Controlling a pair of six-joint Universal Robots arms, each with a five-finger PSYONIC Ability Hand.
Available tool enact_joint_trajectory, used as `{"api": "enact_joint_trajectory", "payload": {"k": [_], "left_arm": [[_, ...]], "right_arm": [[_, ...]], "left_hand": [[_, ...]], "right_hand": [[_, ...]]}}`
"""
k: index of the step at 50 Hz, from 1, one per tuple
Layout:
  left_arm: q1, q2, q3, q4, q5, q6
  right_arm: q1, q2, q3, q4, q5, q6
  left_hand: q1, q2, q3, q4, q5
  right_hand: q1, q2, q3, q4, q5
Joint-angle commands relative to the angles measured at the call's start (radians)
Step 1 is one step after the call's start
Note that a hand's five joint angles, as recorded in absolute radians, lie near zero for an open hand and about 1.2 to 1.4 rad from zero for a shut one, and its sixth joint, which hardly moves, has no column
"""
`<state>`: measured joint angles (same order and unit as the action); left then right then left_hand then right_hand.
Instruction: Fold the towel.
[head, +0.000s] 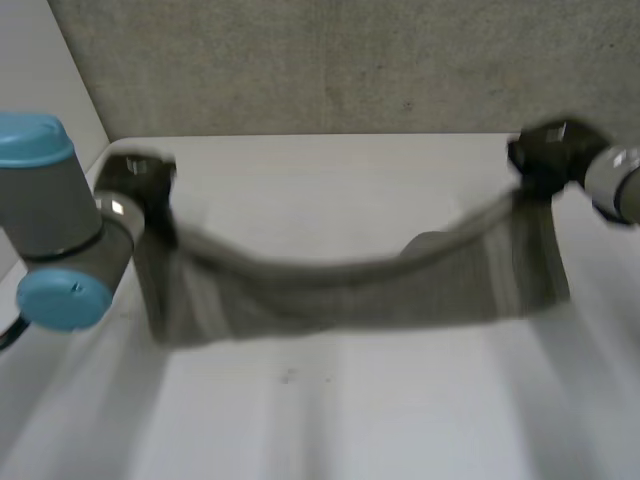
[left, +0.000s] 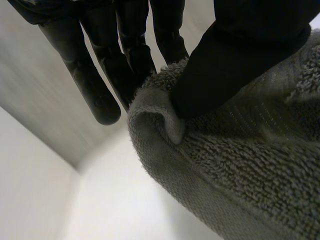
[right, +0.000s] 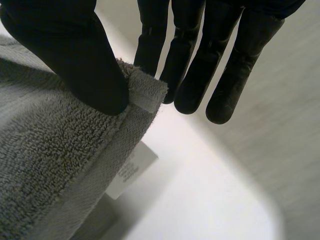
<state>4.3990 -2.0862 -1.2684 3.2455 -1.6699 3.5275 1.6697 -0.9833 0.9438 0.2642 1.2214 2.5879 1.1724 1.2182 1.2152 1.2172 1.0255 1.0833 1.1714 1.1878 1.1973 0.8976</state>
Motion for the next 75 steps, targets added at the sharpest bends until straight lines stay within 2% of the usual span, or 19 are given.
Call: {"api": "enact_joint_trajectory", "payload": {"k": [1, 3, 7, 12, 17, 23, 25, 31, 33, 40, 45, 53, 55, 58, 63, 71, 73, 74, 75], "left_arm": [[-0.001, 0.087, 0.075, 0.47, 0.022, -0.03], [-0.001, 0.135, 0.067, 0.618, 0.029, -0.073], [-0.001, 0.159, 0.054, 0.643, 0.025, -0.111], [0.013, 0.176, -0.014, 0.574, 0.032, -0.145], [0.031, 0.175, -0.162, 0.435, 0.041, -0.148], [0.051, 0.163, -0.305, 0.35, 0.062, -0.14], [0.051, 0.147, -0.397, 0.339, 0.09, -0.136], [0.053, 0.118, -0.491, 0.33, 0.127, -0.108], [0.056, 0.123, -0.532, 0.31, 0.13, -0.069], [0.077, 0.173, -0.558, 0.226, 0.128, 0.001], [0.079, 0.193, -0.562, 0.158, 0.131, 0.001], [0.083, 0.193, -0.559, 0.151, 0.127, -0.001], [0.085, 0.193, -0.555, 0.154, 0.125, -0.009], [0.085, 0.195, -0.552, 0.155, 0.124, -0.012], [0.085, 0.193, -0.552, 0.155, 0.124, -0.012], [0.088, 0.193, -0.549, 0.157, 0.124, -0.013], [0.089, 0.193, -0.549, 0.157, 0.122, -0.013], [0.093, 0.195, -0.549, 0.157, 0.122, -0.013], [0.093, 0.195, -0.549, 0.157, 0.122, -0.013]], "right_arm": [[0.022, -0.127, -0.007, -0.565, 0.142, 0.233], [0.021, -0.204, 0.074, -0.753, 0.164, 0.268], [0.024, -0.253, 0.124, -0.767, 0.156, 0.268], [0.022, -0.27, 0.168, -0.648, 0.083, 0.274], [0.016, -0.264, 0.257, -0.426, -0.071, 0.265], [0.016, -0.238, 0.357, -0.339, -0.145, 0.241], [0.015, -0.186, 0.439, -0.316, -0.178, 0.175], [-0.007, -0.114, 0.535, -0.252, -0.183, 0.017], [-0.048, -0.103, 0.578, -0.166, -0.177, -0.096], [-0.093, -0.12, 0.628, -0.057, -0.181, -0.186], [-0.096, -0.127, 0.675, -0.085, -0.198, -0.178], [-0.096, -0.12, 0.762, -0.326, -0.243, -0.115], [-0.099, -0.112, 0.779, -0.373, -0.269, -0.101], [-0.102, -0.107, 0.79, -0.376, -0.281, -0.114], [-0.117, -0.106, 0.8, -0.378, -0.283, -0.115], [-0.117, -0.097, 0.82, -0.405, -0.313, -0.117], [-0.119, -0.097, 0.822, -0.415, -0.327, -0.115], [-0.119, -0.097, 0.822, -0.418, -0.344, -0.111], [-0.119, -0.097, 0.822, -0.418, -0.344, -0.111]], "left_hand": [[0.224, 0.178, 0.181, 0.179, 0.196], [0.224, 0.178, 0.181, 0.179, 0.196], [0.224, 0.178, 0.181, 0.179, 0.196], [0.224, 0.178, 0.181, 0.179, 0.196], [0.224, 0.178, 0.181, 0.179, 0.196], [0.224, 0.178, 0.181, 0.179, 0.196], [0.224, 0.178, 0.181, 0.179, 0.196], [0.224, 0.178, 0.181, 0.179, 0.196], [0.224, 0.178, 0.181, 0.179, 0.196], [0.224, 0.178, 0.181, 0.179, 0.196], [0.224, 0.178, 0.181, 0.179, 0.196], [0.224, 0.178, 0.181, 0.179, 0.196], [0.224, 0.178, 0.181, 0.179, 0.196], [0.224, 0.178, 0.181, 0.179, 0.196], [0.224, 0.178, 0.181, 0.179, 0.196], [0.224, 0.178, 0.181, 0.179, 0.196], [0.224, 0.178, 0.181, 0.179, 0.196], [0.224, 0.178, 0.181, 0.179, 0.196], [0.224, 0.178, 0.181, 0.179, 0.196]], "right_hand": [[0.313, 0.225, 0.209, 0.199, 0.324], [0.313, 0.225, 0.209, 0.199, 0.324], [0.313, 0.225, 0.209, 0.199, 0.324], [0.313, 0.225, 0.209, 0.199, 0.324], [0.313, 0.225, 0.209, 0.199, 0.324], [0.313, 0.225, 0.209, 0.199, 0.324], [0.313, 0.225, 0.209, 0.199, 0.324], [0.313, 0.225, 0.209, 0.199, 0.324], [0.313, 0.225, 0.209, 0.199, 0.324], [0.313, 0.225, 0.209, 0.199, 0.324], [0.313, 0.225, 0.209, 0.199, 0.324], [0.313, 0.225, 0.209, 0.199, 0.324], [-0.098, -0.186, -0.203, -0.212, -0.087], [-0.258, -0.346, -0.363, -0.372, -0.247], [-0.334, -0.423, -0.439, -0.448, -0.323], [-0.329, -0.417, -0.434, -0.443, -0.318], [-0.229, -0.317, -0.334, -0.343, -0.218], [0.041, -0.047, -0.063, -0.073, 0.052], [0.044, -0.044, -0.061, -0.07, 0.055]]}}
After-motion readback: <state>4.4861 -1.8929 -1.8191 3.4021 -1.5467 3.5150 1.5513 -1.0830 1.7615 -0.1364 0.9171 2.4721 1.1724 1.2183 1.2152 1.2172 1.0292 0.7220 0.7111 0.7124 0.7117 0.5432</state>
